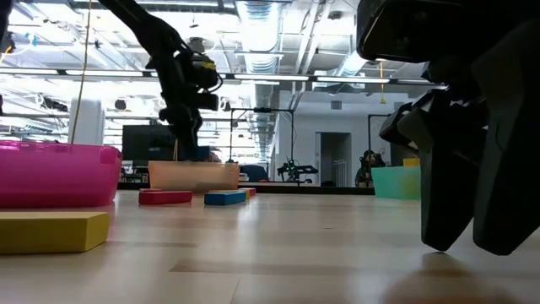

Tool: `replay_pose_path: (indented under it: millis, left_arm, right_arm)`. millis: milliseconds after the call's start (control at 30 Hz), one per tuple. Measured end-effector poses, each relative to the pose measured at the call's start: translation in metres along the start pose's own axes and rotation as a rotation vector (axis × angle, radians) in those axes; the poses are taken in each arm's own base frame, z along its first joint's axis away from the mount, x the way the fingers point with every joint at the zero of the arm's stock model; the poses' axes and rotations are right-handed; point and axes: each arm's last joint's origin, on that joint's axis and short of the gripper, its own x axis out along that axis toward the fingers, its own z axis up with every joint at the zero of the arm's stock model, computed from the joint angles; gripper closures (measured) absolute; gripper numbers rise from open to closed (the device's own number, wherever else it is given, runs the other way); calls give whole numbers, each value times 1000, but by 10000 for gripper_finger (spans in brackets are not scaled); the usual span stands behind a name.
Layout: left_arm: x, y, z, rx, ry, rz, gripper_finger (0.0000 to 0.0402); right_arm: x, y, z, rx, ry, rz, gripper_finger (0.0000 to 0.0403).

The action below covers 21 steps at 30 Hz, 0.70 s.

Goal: Sort blocks
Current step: Put the blue block into the orange bin, then put the yellow block into the green bin

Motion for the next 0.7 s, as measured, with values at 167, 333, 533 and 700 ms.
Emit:
replay_pose_path:
  millis: [167, 333, 533, 700]
  left_arm:
    - [1, 4, 3, -29, -18, 45, 226]
    - [-5, 4, 3, -43, -30, 59, 209]
    - [-20, -1, 4, -77, -55, 72, 206]
    - [-41, -16, 7, -77, -79, 54, 205]
  right_arm:
    - [0, 0, 0, 4, -1, -1, 235]
    - [0, -2, 1, -6, -6, -17, 235]
    - [-1, -10, 6, -49, -35, -64, 235]
    - [-9, -23, 19, -80, -70, -78, 235]
